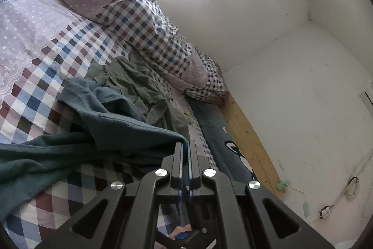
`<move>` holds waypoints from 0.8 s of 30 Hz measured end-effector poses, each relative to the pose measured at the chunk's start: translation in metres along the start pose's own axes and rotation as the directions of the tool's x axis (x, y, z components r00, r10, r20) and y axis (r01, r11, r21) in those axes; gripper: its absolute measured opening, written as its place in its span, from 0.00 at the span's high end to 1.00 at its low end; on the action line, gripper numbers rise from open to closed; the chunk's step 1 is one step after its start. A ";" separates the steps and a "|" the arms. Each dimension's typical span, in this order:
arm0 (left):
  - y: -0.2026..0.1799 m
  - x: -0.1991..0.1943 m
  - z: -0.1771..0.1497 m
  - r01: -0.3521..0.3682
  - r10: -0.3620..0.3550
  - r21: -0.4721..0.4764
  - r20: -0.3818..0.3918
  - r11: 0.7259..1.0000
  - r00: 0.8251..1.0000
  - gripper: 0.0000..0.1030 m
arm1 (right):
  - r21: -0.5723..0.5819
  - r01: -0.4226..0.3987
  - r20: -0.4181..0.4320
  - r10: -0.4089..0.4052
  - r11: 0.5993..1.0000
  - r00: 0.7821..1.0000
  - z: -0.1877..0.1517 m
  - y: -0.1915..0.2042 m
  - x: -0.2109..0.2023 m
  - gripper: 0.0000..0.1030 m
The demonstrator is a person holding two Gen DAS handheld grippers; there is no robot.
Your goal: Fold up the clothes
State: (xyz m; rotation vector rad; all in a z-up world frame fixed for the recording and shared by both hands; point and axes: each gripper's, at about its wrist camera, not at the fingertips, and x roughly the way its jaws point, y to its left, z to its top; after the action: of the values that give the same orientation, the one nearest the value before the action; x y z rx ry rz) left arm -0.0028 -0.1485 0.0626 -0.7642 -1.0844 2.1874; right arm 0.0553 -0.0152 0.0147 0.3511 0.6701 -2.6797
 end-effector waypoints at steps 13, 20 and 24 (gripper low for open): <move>0.003 -0.006 0.001 -0.001 0.001 -0.010 0.007 1.000 1.000 0.99 | -0.052 0.091 0.000 -0.091 0.995 0.996 0.001 0.007 0.005 0.87; 0.013 -0.007 0.002 -0.024 0.025 -0.039 0.039 0.999 0.999 0.98 | -0.020 0.094 -0.002 -0.094 0.995 0.996 0.006 -0.011 -0.001 0.93; 0.019 0.002 0.000 -0.059 0.060 -0.052 0.024 0.997 0.998 0.98 | 0.015 0.102 0.005 -0.102 0.995 0.995 0.011 -0.030 -0.008 0.93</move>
State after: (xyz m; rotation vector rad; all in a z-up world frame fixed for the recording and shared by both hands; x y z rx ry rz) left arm -0.0085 -0.1571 0.0462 -0.8026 -1.1485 2.2323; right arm 0.0491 0.0066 0.0386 0.3204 0.6844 -2.7819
